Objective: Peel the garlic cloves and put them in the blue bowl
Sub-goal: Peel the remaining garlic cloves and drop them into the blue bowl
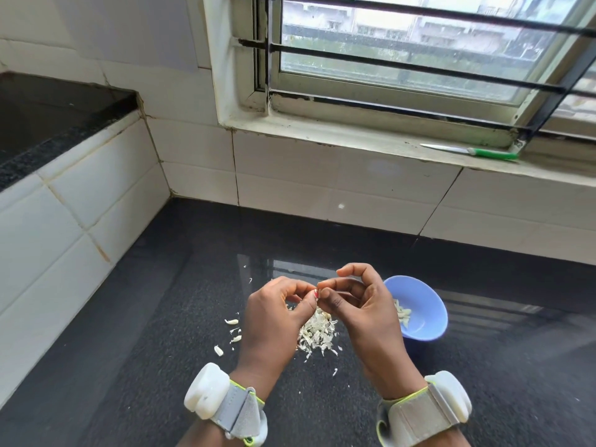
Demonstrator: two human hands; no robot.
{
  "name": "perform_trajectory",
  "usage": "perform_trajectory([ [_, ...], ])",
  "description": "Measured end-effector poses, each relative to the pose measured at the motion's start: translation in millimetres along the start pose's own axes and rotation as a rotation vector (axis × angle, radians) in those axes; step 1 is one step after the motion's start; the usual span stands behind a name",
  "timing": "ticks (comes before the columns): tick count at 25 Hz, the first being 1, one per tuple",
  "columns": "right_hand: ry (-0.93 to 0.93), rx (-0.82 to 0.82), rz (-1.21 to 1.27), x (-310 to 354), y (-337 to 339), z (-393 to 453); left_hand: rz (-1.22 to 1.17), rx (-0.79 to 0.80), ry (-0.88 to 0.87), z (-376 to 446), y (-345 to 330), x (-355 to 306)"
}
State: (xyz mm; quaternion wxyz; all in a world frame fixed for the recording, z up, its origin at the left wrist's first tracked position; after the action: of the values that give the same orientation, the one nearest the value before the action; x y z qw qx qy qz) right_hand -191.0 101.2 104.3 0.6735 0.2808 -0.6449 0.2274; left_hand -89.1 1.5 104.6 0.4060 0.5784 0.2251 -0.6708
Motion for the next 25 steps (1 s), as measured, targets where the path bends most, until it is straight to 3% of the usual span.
perform_trajectory([
  [12, -0.073, 0.001, 0.094, -8, -3, -2, 0.044, -0.056, -0.029, -3, -1, 4],
  [25, 0.116, -0.055, -0.285, -7, 0, -1, -0.063, -0.007, 0.123, 1, -3, 12],
])
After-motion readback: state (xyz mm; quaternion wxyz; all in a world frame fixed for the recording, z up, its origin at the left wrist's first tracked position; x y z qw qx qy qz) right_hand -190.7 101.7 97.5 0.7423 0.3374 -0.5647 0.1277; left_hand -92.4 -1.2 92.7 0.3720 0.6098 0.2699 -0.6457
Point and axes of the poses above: each hand's wrist, its own z-axis towards the middle knuckle, its own y-axis out of the back of the hand, x = y × z, the point moved 4 cm from there along z, towards the middle knuckle, and after that the axes turned 14 degrees about -z, right-handed, at the moved point
